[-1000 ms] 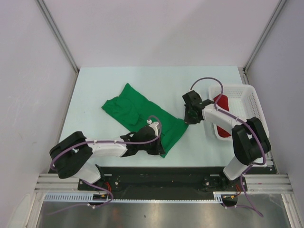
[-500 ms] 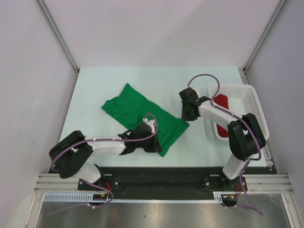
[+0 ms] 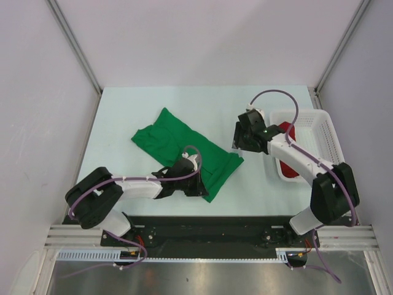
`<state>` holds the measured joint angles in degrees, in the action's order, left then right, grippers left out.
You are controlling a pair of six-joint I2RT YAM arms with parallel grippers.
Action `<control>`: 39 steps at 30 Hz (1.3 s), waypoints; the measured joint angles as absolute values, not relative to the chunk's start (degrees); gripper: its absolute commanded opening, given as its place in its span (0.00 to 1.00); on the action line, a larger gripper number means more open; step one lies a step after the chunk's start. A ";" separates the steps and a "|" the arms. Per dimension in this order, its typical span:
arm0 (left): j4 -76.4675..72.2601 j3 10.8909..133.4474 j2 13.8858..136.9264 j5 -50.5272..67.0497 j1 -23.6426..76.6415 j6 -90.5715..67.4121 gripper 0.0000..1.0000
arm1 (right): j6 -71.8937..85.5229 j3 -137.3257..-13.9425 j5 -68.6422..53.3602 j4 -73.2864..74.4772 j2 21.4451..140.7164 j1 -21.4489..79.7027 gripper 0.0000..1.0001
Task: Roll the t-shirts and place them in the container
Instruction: Roll the T-shirt to the center of the board.
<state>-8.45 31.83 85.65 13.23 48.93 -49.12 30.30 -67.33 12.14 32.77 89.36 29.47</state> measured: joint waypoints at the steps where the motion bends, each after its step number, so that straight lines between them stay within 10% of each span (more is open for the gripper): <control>1: -8.45 31.81 85.65 13.30 48.93 -49.15 0.00 | 30.87 -66.87 12.14 32.71 87.53 29.52 0.62; 27: -8.82 31.81 86.26 13.72 48.73 -49.54 0.00 | 51.05 -59.68 10.66 33.78 88.84 37.78 0.59; 39: -8.82 31.83 86.26 13.72 48.73 -49.50 0.00 | 53.39 -59.68 10.70 34.17 90.15 34.85 0.40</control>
